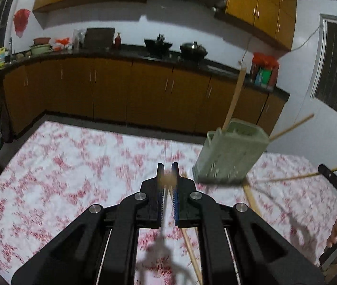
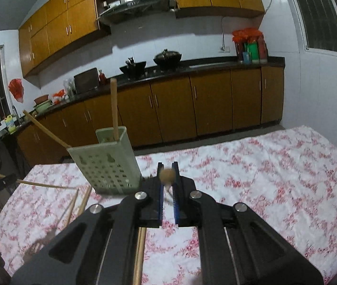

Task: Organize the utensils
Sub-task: 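Lift both chopsticks upright and carry them over the utensil holder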

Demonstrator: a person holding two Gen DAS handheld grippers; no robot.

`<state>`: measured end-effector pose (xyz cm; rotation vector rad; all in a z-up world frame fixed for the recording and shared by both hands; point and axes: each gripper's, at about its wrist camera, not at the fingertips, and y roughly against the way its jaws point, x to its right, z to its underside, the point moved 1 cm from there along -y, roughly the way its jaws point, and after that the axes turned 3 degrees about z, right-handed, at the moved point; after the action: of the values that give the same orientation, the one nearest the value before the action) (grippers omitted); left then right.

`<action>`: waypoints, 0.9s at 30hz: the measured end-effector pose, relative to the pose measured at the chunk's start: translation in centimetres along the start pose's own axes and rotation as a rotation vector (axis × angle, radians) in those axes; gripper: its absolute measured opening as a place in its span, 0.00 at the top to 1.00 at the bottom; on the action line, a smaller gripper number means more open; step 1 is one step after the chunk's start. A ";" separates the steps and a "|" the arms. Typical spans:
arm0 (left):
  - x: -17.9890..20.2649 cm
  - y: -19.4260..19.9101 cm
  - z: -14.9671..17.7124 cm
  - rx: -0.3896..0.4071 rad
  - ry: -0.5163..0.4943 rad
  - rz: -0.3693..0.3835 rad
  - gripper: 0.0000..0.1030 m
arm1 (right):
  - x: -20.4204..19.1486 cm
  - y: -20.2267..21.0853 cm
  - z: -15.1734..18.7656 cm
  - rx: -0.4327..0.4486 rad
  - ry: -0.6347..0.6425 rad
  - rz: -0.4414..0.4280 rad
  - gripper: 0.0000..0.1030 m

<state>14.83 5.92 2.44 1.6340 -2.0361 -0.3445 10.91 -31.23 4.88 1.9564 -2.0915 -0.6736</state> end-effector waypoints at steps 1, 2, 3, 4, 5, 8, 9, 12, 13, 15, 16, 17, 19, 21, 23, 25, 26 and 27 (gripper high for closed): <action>0.0 0.2 -0.3 0.009 -0.001 0.000 0.93 | 0.0 0.1 -0.1 0.005 0.001 0.001 0.92; 0.1 0.3 -0.5 0.015 -0.004 -0.001 0.93 | 0.0 0.2 -0.2 0.007 0.002 0.002 0.92; 0.2 0.4 -0.7 0.022 -0.008 -0.003 0.93 | 0.1 0.1 -0.3 0.008 0.003 0.003 0.92; 0.2 0.4 -0.8 0.026 -0.013 -0.004 0.93 | 0.1 0.2 -0.5 0.009 0.004 0.004 0.92; 0.3 0.5 -1.0 0.030 -0.018 -0.006 0.93 | 0.1 0.3 -0.6 0.010 0.004 0.004 0.92; 0.4 0.9 -1.5 0.044 -0.030 -0.011 0.93 | 0.0 0.8 -1.4 0.024 0.005 -0.002 0.92; 0.4 1.1 -1.7 0.050 -0.032 -0.011 0.93 | 0.0 1.0 -1.6 0.031 0.006 -0.005 0.92; 0.7 2.1 -2.7 0.068 -0.035 0.009 0.93 | 0.1 2.4 -3.2 0.067 -0.003 -0.032 0.92; 0.8 2.5 -3.0 0.073 -0.038 0.019 0.93 | 0.0 2.8 -3.8 0.078 -0.006 -0.042 0.92; 1.4 3.3 -3.7 0.089 -0.052 0.040 0.93 | -0.1 3.7 -5.0 0.101 -0.011 -0.067 0.92; 1.7 3.7 -3.9 0.095 -0.060 0.050 0.93 | -0.2 4.1 -5.4 0.111 -0.012 -0.076 0.92; 2.0 4.0 -4.2 0.103 -0.067 0.061 0.93 | -0.2 4.5 -5.9 0.123 -0.013 -0.088 0.92; 2.7 4.8 -4.7 0.116 -0.081 0.084 0.93 | -0.5 5.3 -6.7 0.144 -0.011 -0.106 0.92; 3.4 5.3 -5.1 0.126 -0.089 0.108 0.93 | -1.0 5.8 -7.5 0.164 -0.010 -0.125 0.92; 4.0 5.5 -5.5 0.132 -0.089 0.131 0.93 | -1.3 6.1 -8.1 0.183 -0.011 -0.145 0.92; 4.6 5.8 -5.9 0.146 -0.090 0.146 0.93 | -1.8 6.4 -8.7 0.205 -0.009 -0.158 0.92; 4.9 5.8 -6.1 0.155 -0.091 0.149 0.93 | -2.0 6.5 -9.0 0.216 -0.009 -0.162 0.92; 5.2 5.8 -6.5 0.166 -0.089 0.153 0.93 | -2.2 6.6 -9.2 0.224 -0.010 -0.166 0.92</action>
<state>12.64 3.04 11.87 1.5689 -2.2953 -0.2018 9.34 -30.72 16.25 2.2698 -2.1069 -0.4965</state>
